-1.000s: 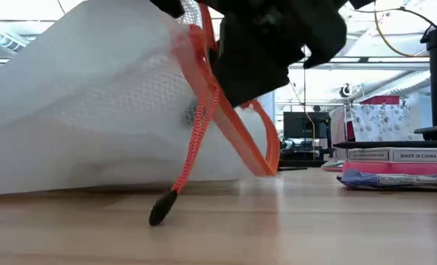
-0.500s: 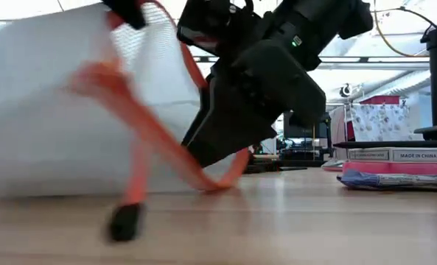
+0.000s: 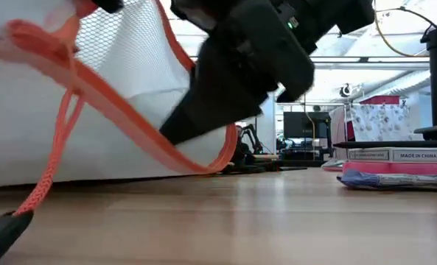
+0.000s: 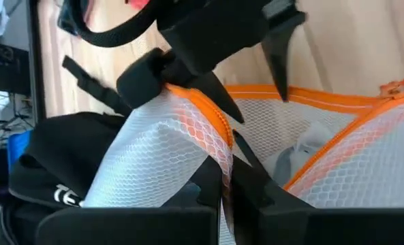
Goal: Unpack backpack
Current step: Remove the earphones from the orange zip bag
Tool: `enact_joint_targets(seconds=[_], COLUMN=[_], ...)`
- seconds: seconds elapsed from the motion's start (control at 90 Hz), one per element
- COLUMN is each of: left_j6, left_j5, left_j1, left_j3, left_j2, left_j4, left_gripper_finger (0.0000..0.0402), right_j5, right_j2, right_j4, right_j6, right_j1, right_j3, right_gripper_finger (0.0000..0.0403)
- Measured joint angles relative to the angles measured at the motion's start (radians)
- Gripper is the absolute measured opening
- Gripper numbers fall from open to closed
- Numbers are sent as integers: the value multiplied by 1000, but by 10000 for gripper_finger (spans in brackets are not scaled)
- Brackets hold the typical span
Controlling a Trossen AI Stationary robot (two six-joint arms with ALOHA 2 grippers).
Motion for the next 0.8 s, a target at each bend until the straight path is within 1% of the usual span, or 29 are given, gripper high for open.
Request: enact_joint_targets(seconds=[0.122,0.222,0.311,0.4,0.511,0.633,0.8], left_j6=[40,49,75,96,96,101,140], left_j5=[-5,-18,-29,-38,-76,-95,-96], left_j1=[0,-1,0,0,0,-10,-43], left_j3=[0,0,0,0,0,1,2], left_j2=[0,0,0,0,0,-2,-4], left_j4=[4,21,36,51,50,11,-74], left_gripper_finger=[0,0,0,0,0,0,0], right_j5=[12,72,103,111,112,117,231], right_j2=[2,2,3,11,14,10,5], right_j4=[26,27,37,46,39,39,15], right_j6=[-59,-79,-91,-100,-100,-101,-154], right_j1=[-1,0,-1,-3,-2,5,36], right_j3=[0,0,0,0,-1,-1,13], right_gripper_finger=[194,194,194,194,194,194,194])
